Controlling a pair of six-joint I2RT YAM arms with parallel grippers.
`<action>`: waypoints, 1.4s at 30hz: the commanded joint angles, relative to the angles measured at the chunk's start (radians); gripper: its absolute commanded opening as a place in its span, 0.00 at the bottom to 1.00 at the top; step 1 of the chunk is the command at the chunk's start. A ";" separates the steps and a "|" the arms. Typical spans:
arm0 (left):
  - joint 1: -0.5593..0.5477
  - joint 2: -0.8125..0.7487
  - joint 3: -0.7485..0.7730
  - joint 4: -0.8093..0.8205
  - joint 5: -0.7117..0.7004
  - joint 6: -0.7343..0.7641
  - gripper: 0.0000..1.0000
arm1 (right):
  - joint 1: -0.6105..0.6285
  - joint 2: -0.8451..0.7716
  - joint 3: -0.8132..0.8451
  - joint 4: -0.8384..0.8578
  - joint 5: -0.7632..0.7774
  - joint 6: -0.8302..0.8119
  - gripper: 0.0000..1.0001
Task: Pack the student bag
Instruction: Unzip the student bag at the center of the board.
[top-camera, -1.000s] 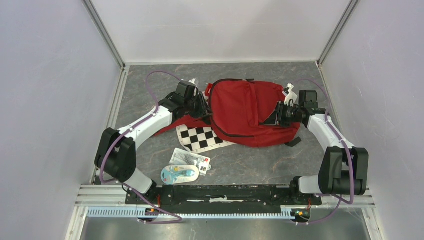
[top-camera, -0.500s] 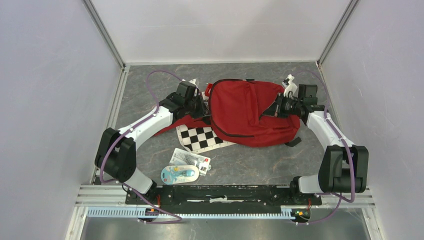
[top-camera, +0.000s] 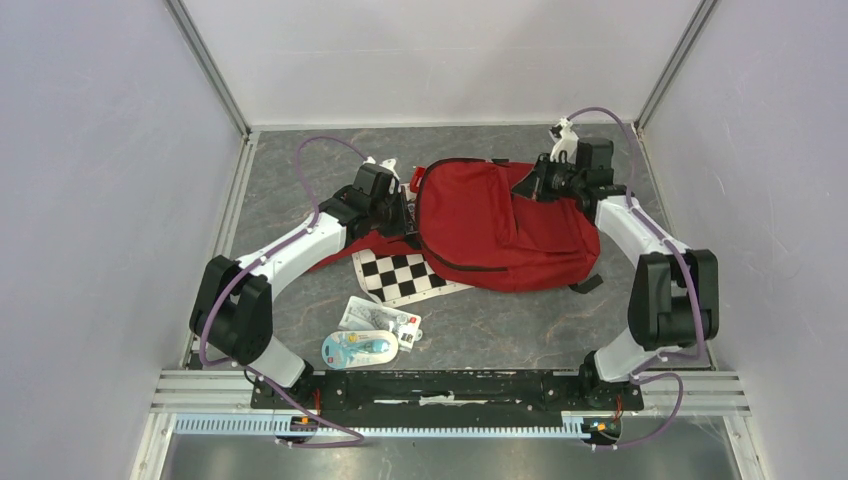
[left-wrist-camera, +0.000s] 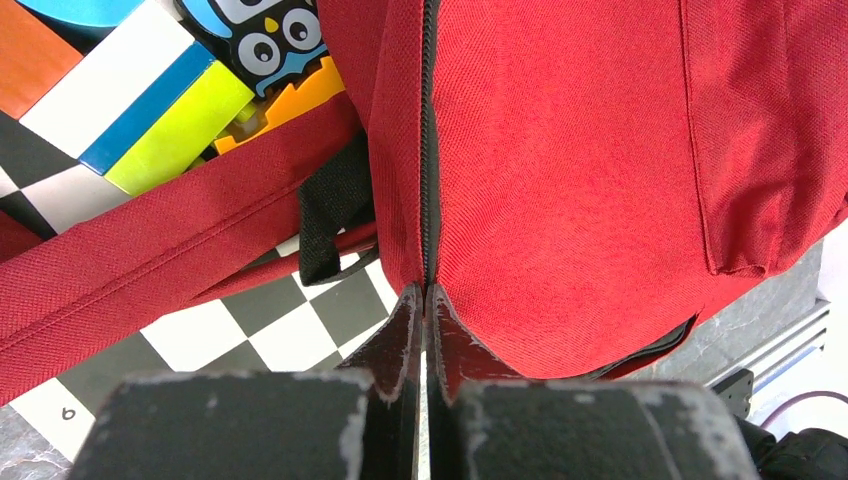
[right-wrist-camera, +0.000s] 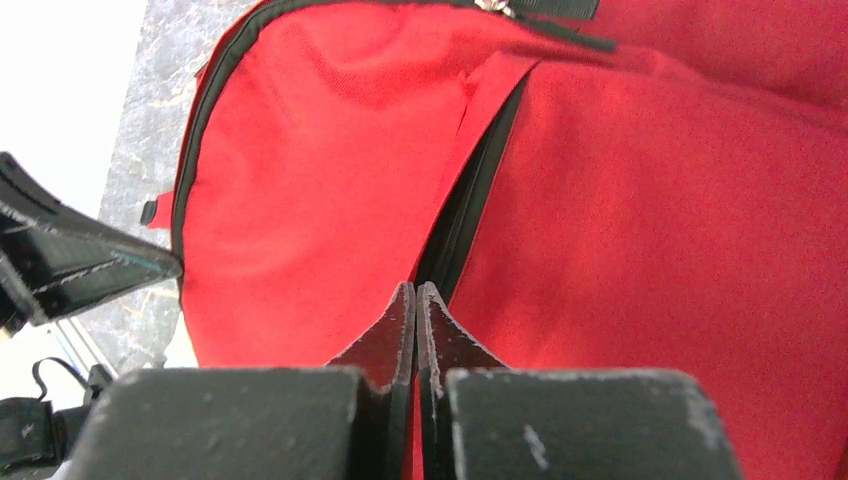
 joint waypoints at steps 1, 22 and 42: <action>-0.003 -0.007 -0.007 -0.008 -0.030 0.061 0.02 | 0.015 0.059 0.108 0.131 0.057 -0.005 0.00; -0.003 0.001 0.009 -0.033 -0.040 0.109 0.02 | 0.063 0.296 0.338 0.196 0.284 -0.130 0.00; -0.002 -0.031 0.094 -0.098 -0.075 0.175 0.38 | 0.085 0.255 0.405 0.105 0.419 -0.214 0.42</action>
